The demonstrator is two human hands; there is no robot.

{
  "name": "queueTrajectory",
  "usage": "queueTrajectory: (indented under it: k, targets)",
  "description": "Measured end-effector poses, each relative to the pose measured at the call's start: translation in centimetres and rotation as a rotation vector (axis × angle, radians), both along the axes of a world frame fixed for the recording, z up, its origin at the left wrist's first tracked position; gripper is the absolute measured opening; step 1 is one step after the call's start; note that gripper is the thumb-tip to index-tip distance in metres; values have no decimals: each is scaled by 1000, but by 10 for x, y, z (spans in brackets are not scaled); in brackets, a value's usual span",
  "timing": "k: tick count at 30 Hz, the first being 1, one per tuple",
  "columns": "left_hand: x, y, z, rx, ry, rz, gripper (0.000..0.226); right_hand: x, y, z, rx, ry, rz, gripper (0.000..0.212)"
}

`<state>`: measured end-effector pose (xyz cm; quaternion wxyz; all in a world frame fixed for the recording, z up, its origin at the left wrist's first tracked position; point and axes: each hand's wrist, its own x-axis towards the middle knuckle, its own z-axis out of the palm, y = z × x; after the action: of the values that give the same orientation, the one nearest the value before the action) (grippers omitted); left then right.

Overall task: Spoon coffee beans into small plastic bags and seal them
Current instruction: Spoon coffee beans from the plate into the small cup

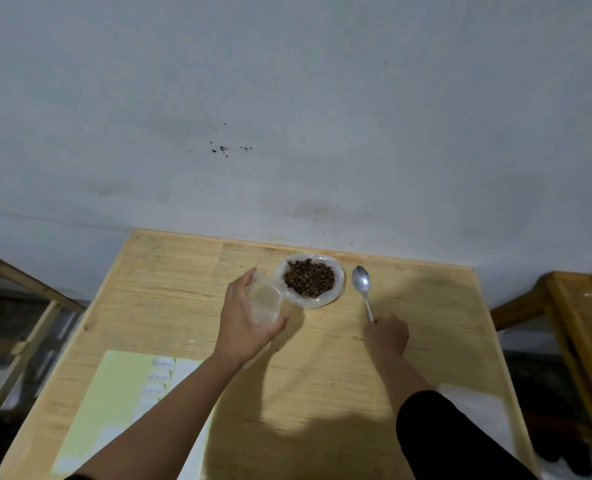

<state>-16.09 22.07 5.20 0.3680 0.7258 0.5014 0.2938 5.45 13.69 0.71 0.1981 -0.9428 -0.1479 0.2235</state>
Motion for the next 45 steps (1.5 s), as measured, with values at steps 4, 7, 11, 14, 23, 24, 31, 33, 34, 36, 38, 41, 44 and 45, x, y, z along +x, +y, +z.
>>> queueTrajectory:
  k: [4, 7, 11, 14, 23, 24, 31, 33, 34, 36, 38, 41, 44, 45]
  targets:
    - [-1, 0, -1, -4, 8, -12, 98, -2, -5, 3, -26, -3, -6, 29]
    - [-1, 1, -3, -7, 6, -19, 97, -3, -13, 16, 220, 34, -57, 18]
    - [2, 1, -8, -13, -5, -34, 97, -4, -19, 44, 512, 40, -62, 11]
    - [4, 2, -11, -16, -6, -35, 97, 0, -17, 56, 618, 57, 0, 9]
    - [4, 3, -17, -62, 21, -35, 102, -14, 4, 71, 848, -141, 267, 24]
    - [5, 3, -18, -71, 26, -35, 102, -15, 8, 68, 847, -163, 278, 25]
    - [12, 8, -17, -154, 45, -54, 108, -12, 27, 30, 717, 67, 196, 21]
    - [14, 9, -14, -175, 51, -66, 113, -13, 31, 21, 705, 249, 23, 25]
    - [14, 10, -14, -175, 56, -71, 114, -13, 32, 18, 710, 311, -57, 26]
    - [16, 13, -15, -172, 63, -85, 115, -11, 34, 18, 742, 420, -202, 25]
    - [18, 16, -15, -182, 63, -96, 116, -8, 35, 22, 793, 504, -299, 25]
    - [23, 19, -13, -204, 65, -91, 117, -2, 38, 32, 891, 582, -346, 27]
    - [26, 21, -14, -199, 87, -106, 117, 2, 39, 44, 942, 615, -310, 29]
    - [27, 21, -15, -201, 93, -111, 117, 3, 38, 50, 954, 622, -289, 29]
